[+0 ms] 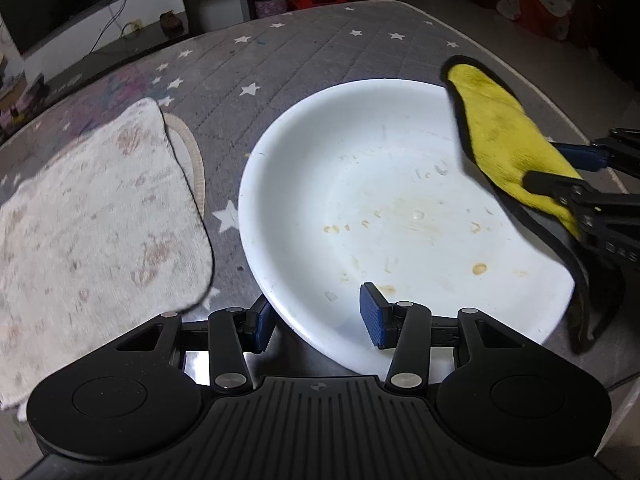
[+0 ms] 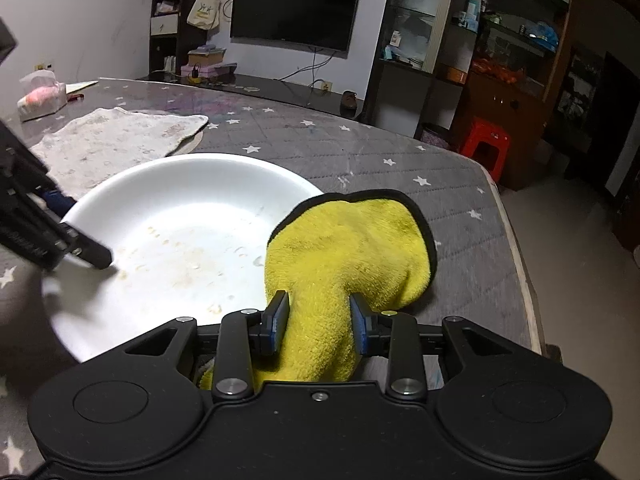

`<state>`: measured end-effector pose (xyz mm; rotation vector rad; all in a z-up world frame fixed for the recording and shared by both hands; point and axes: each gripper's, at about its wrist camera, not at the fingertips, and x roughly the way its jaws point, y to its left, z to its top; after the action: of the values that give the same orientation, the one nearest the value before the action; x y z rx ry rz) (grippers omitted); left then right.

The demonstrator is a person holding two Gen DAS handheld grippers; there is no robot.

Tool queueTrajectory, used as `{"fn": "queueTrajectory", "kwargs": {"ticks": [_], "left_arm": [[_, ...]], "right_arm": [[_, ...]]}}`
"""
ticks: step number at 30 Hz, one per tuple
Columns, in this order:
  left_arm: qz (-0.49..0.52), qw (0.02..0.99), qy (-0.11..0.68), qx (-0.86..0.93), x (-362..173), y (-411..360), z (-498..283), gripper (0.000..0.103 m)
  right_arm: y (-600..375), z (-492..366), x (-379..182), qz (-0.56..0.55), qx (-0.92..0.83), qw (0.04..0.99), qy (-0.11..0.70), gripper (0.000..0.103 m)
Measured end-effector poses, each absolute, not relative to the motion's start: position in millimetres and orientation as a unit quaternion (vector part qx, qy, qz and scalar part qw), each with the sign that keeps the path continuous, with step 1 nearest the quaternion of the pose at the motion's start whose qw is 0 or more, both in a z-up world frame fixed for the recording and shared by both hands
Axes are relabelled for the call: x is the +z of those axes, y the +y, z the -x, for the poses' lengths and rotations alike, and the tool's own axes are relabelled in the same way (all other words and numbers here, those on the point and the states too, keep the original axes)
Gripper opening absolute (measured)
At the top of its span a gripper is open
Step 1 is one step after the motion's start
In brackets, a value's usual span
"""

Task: Clean bowl

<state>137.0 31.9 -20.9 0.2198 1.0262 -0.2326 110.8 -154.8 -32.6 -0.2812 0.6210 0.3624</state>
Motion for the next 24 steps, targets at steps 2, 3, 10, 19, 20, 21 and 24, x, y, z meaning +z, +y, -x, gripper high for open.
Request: {"fn": "queueTrajectory", "kwargs": {"ticks": [2,3,10,19,20,21,24], "left_arm": [[-0.108,0.858,0.489,-0.113,-21.0,32.5,-138.3,0.048],[-0.108,0.858,0.488,-0.115,-21.2,33.3,-138.4,0.048],[-0.111,0.86,0.484,-0.12,-21.7,33.7,-138.1,0.048],[-0.114,0.859,0.483,-0.122,-21.9,33.0,-138.0,0.048],[-0.116,0.86,0.483,-0.122,-22.1,33.0,-138.1,0.049],[-0.117,0.86,0.482,-0.122,-22.0,32.6,-138.0,0.049],[-0.121,0.86,0.481,-0.121,-22.3,30.8,-138.4,0.05]], "right_arm": [[-155.5,-110.6,-32.1,0.133,0.177,0.927,0.304,0.037],[-154.4,-113.4,-32.4,0.135,0.177,0.927,0.303,0.036],[-147.0,-133.3,-33.8,0.145,0.176,0.927,0.298,0.036],[-137.5,-158.9,-35.7,0.159,0.175,0.927,0.291,0.036],[-136.4,-161.8,-35.9,0.16,0.175,0.927,0.291,0.036],[-135.3,-164.6,-36.1,0.161,0.175,0.927,0.29,0.036],[-130.4,-172.1,-35.9,0.167,0.176,0.926,0.288,0.036]]}}
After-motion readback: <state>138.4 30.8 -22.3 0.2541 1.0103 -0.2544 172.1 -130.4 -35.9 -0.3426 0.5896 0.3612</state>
